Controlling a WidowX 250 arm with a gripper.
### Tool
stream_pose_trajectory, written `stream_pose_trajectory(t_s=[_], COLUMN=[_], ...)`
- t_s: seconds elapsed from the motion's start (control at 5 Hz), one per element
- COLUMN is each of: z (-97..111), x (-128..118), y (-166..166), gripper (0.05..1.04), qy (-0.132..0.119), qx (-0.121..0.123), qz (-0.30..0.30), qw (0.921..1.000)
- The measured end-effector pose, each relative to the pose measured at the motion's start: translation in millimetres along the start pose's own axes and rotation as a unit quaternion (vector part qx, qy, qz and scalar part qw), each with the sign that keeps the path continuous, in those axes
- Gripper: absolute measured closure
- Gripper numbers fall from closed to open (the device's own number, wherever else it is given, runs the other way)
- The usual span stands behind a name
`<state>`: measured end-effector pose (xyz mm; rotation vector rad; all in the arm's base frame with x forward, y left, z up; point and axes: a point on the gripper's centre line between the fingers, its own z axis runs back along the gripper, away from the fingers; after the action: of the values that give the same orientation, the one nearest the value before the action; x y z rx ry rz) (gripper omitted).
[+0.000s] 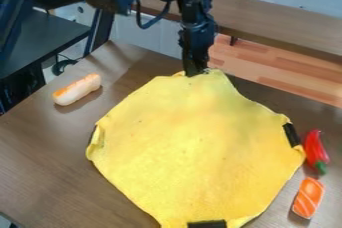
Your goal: Unfold the cloth from bottom right to top left
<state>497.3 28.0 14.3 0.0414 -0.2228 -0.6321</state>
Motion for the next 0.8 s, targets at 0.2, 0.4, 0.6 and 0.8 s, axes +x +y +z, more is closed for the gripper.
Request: stream_pose_trajectory(t_s=[0.2, 0.4, 0.6, 0.8], z=[-8, -26, -5, 17], x=[-2, -13, -12, -14], y=[0, -8, -14, -23], gripper=[0.886, 0.611, 0.342, 0.103], qy=[0.007, 0.020, -0.005, -0.037], qx=[0.001, 0.008, 0.024, 0.034], qz=[0.001, -0.004, -0.007, -0.013], qw=[1.0000, 0.9998, 0.9997, 0.9987])
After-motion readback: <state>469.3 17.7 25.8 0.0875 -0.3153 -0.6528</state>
